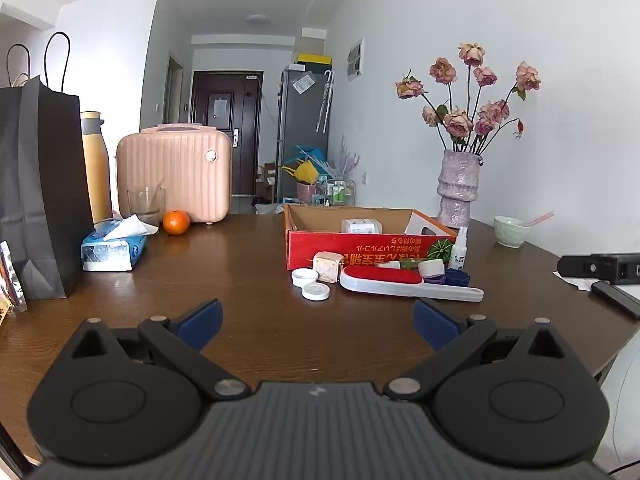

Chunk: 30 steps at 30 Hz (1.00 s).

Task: Organize rigid objects
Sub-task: 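Withdraw the right gripper from the box and reach toward the tape roll, then grasp the white bottle cap with the left gripper while the right gripper grasps the tape roll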

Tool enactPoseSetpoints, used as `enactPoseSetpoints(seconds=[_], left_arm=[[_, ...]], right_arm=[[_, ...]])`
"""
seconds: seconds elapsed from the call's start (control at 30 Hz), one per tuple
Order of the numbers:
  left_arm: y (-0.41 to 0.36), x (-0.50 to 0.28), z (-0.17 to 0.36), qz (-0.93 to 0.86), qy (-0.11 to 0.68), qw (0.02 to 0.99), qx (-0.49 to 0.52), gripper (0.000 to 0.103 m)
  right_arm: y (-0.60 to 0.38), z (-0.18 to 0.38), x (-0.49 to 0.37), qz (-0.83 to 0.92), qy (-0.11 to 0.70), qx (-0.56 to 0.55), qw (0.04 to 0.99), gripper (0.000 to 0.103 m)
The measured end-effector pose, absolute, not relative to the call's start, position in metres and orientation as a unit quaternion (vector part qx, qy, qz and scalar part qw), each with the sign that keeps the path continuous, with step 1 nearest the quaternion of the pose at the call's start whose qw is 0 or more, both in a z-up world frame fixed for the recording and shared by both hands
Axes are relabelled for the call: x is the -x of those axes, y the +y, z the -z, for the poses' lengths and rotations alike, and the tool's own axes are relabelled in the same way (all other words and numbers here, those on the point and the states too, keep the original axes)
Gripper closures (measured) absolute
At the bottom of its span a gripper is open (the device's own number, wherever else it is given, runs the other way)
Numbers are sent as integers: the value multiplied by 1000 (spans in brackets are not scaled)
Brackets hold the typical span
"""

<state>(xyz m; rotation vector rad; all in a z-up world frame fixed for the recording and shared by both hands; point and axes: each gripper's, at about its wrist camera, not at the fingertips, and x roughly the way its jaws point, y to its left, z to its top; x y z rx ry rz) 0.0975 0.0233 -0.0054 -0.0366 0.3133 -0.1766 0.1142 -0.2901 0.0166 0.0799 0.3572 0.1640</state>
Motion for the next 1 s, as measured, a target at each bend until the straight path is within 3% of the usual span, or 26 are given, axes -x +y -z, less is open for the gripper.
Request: enactPoseSetpoints(seconds=[0.27,0.57,1.0], left_arm=[[15,-137,16,99,195,976,11,0],[0,-251,30,117,251,961,-1,0],[-13,-378,75,125,354,927,-3,38]], right_arm=[[-292,0,-134,-64,188,-31,980,15],[-295,16,-213,-76,223,-28,971,17],[-284,34,-352,-85,278,-24,957,39]])
